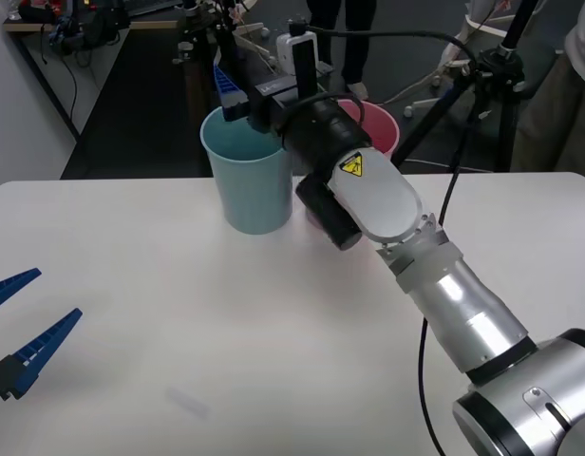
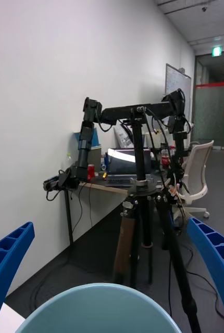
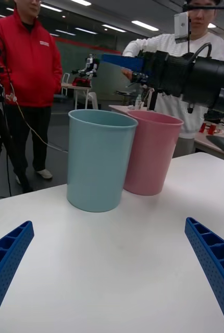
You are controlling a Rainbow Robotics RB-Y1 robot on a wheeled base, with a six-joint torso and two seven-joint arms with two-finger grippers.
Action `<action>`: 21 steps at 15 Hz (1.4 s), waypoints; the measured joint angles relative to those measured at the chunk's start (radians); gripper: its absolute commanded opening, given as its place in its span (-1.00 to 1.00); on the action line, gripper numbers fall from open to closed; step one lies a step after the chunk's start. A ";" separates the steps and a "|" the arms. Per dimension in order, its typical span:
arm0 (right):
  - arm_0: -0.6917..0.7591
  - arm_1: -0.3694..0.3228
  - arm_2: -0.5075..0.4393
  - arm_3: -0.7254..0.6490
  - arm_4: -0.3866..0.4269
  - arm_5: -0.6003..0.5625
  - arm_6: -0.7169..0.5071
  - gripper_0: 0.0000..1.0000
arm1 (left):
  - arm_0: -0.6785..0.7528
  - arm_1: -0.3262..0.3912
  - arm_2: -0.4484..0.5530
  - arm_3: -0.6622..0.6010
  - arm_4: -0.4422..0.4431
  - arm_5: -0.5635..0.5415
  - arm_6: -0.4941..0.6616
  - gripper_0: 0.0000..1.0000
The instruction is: Grasp the object on the table and drop it into the matching bin: aluminum can to the light blue bin, PET bottle to the pink bin.
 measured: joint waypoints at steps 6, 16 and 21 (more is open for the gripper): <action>0.318 -0.123 0.012 -0.409 -0.003 -0.124 0.010 1.00 | 0.000 0.000 0.000 0.000 0.000 0.000 0.000 1.00; 0.882 -0.449 -0.352 -0.926 -0.378 -0.579 0.076 1.00 | 0.000 0.000 0.000 0.000 0.000 0.000 0.000 1.00; 1.018 -0.320 -0.743 -0.899 -0.517 -1.021 0.123 1.00 | 0.000 0.000 0.000 0.000 0.000 0.000 0.000 1.00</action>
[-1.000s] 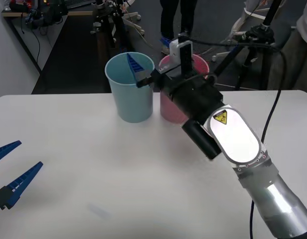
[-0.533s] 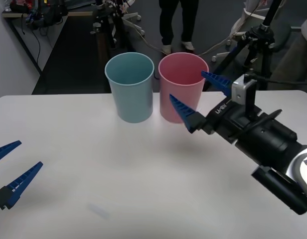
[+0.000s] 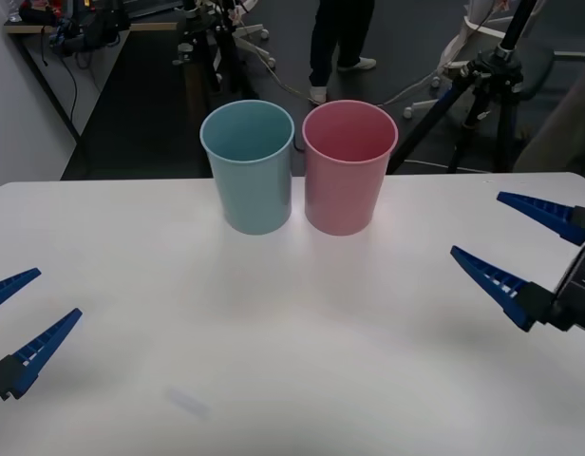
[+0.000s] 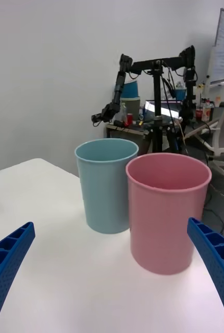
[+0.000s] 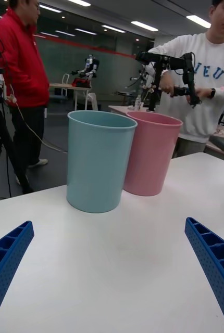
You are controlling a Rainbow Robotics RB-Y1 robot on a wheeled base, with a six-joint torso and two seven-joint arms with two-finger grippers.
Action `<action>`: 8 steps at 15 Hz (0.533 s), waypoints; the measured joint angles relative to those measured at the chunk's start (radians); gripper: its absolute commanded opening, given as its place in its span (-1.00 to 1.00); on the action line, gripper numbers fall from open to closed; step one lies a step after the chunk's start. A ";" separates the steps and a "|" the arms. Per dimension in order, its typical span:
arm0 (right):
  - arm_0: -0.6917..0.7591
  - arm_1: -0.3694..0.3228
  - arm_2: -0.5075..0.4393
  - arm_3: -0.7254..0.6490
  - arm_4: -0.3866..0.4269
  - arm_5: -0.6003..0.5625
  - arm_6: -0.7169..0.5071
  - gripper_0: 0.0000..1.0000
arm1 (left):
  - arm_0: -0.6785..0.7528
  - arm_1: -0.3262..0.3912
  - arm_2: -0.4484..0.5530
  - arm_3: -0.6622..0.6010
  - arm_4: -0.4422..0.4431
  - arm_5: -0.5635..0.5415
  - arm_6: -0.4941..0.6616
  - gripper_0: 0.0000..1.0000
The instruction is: Grasp the object on the table and drop it into the matching bin: aluminum can to the light blue bin, PET bottle to the pink bin.
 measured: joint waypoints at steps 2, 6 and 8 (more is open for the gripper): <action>0.035 0.009 -0.073 0.055 -0.074 -0.094 0.018 1.00 | 0.000 0.000 0.000 0.000 0.000 0.000 0.000 1.00; 0.115 0.005 -0.165 0.186 -0.173 -0.168 0.148 1.00 | 0.000 0.000 0.000 0.000 0.000 0.000 0.000 1.00; 0.128 0.003 -0.194 0.268 -0.205 -0.212 0.219 1.00 | 0.000 0.000 0.000 0.000 0.000 0.000 0.000 1.00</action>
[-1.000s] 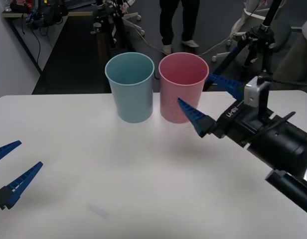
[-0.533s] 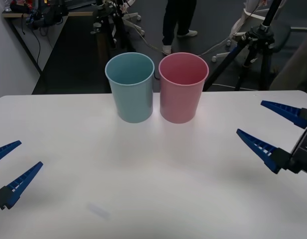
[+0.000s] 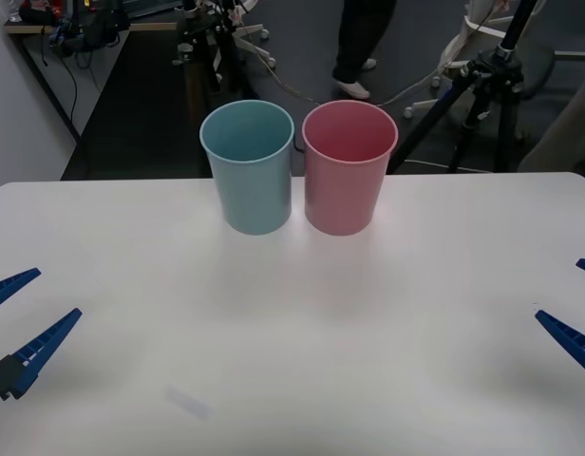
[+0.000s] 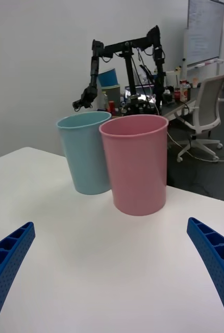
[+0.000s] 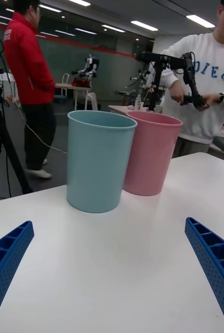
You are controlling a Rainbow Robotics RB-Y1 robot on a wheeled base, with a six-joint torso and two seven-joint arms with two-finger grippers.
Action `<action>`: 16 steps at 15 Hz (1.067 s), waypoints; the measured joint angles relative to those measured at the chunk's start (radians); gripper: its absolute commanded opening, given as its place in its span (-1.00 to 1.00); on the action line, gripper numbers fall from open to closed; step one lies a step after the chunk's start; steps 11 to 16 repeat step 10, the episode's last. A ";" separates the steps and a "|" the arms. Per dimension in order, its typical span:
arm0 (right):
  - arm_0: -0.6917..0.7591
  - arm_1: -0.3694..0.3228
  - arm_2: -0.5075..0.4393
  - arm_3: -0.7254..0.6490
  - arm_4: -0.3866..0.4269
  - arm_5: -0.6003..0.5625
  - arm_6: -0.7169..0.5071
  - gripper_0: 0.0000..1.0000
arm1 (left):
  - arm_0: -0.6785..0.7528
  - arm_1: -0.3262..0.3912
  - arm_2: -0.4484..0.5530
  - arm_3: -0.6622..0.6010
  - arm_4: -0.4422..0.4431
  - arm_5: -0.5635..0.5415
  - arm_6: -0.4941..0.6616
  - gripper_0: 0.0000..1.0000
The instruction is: Grasp the object on the table and drop it into the matching bin: aluminum can to the light blue bin, PET bottle to the pink bin.
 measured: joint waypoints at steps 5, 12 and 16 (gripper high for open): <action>0.024 -0.005 -0.050 0.147 -0.056 -0.082 0.124 1.00 | 0.000 0.000 0.000 0.000 0.000 0.000 0.000 1.00; 0.060 -0.009 -0.049 0.157 -0.073 -0.088 0.141 1.00 | 0.000 0.000 0.000 0.000 0.000 0.000 0.000 1.00; 0.060 -0.009 -0.049 0.157 -0.073 -0.088 0.141 1.00 | 0.000 0.000 0.000 0.000 0.000 0.000 0.000 1.00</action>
